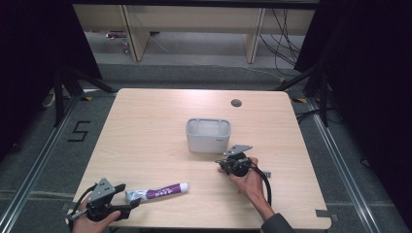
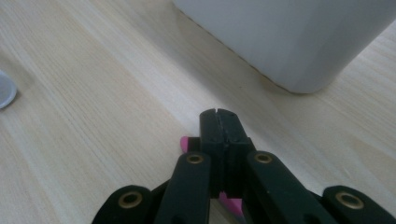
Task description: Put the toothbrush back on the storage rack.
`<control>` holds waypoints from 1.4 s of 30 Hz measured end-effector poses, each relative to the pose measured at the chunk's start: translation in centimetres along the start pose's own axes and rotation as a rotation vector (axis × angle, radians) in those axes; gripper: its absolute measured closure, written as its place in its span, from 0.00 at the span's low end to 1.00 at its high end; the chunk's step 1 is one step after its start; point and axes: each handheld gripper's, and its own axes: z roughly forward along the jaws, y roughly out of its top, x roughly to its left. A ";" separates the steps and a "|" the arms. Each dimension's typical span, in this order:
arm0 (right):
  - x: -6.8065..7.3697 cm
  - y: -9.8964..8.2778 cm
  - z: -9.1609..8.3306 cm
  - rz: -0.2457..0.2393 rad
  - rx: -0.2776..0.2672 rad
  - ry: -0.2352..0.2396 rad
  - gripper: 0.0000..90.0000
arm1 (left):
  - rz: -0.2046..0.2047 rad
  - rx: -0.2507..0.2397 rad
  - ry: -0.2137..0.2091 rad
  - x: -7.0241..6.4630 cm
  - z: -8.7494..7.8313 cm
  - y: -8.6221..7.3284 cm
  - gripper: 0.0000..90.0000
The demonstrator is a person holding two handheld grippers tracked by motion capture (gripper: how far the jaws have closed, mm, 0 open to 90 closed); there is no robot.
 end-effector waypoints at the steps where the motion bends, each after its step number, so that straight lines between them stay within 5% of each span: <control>1: 0.0 0.0 0.0 0.002 0.008 0.012 1.00 | 0.000 0.001 0.004 0.0 0.0 0.0 0.23; 16: 1.4 -1.0 -0.6 -0.057 0.015 0.053 1.00 | -0.009 -0.012 -0.002 0.0 0.0 0.0 0.23; 34: 2.7 -3.7 -3.6 -0.103 0.082 0.081 1.00 | -0.004 -0.007 -0.002 0.0 0.0 0.1 0.23; 42: 2.4 -5.1 -4.8 -0.104 0.068 0.082 1.00 | -0.003 -0.004 -0.001 0.0 0.0 0.1 0.23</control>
